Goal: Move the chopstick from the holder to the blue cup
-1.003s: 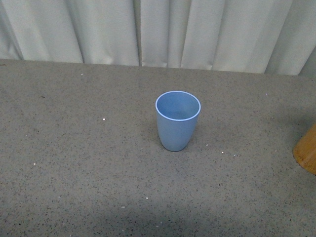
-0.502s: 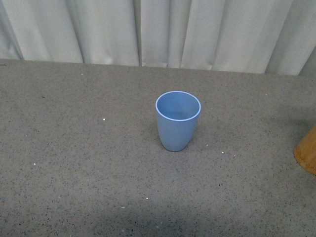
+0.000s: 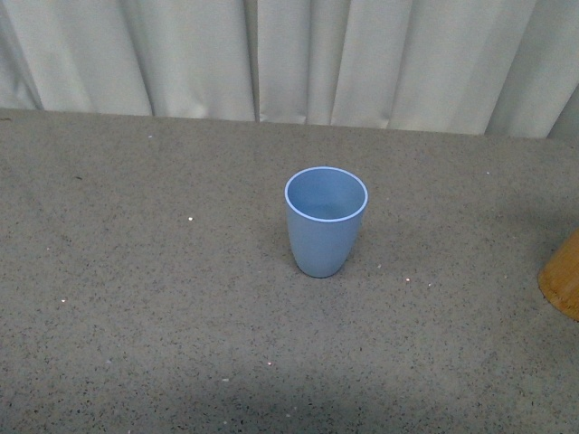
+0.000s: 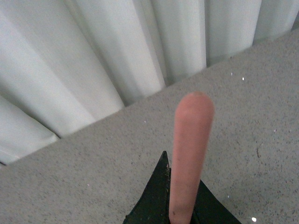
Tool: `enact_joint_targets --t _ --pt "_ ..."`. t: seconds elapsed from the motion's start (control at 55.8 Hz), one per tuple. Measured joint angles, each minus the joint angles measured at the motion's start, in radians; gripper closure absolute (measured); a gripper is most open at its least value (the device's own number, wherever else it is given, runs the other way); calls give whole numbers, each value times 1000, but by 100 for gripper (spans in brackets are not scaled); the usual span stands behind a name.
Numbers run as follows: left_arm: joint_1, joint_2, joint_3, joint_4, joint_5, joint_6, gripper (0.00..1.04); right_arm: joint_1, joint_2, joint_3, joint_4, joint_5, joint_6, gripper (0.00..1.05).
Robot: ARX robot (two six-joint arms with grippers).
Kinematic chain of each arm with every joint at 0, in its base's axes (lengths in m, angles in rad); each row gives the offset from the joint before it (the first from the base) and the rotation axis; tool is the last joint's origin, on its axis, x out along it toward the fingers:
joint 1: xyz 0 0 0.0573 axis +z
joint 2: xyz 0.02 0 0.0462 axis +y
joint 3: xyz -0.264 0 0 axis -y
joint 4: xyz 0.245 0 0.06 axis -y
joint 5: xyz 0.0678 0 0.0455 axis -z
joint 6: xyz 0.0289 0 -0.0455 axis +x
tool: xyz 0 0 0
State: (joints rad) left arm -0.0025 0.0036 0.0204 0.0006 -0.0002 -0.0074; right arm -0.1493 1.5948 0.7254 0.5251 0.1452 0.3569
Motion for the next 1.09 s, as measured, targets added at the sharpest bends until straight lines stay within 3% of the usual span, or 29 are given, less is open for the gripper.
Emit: enact_joint_targets --t 0.376,0.753,1.093 --pt "0 0 0 0 0 0 7 -11 -277 -14 -97 -14 76 103" --pt "0 0 0 0 0 0 7 308 -224 15 -39 109 152 103" --pt "0 0 0 0 0 0 7 472 -2 110 -6 171 210 103"
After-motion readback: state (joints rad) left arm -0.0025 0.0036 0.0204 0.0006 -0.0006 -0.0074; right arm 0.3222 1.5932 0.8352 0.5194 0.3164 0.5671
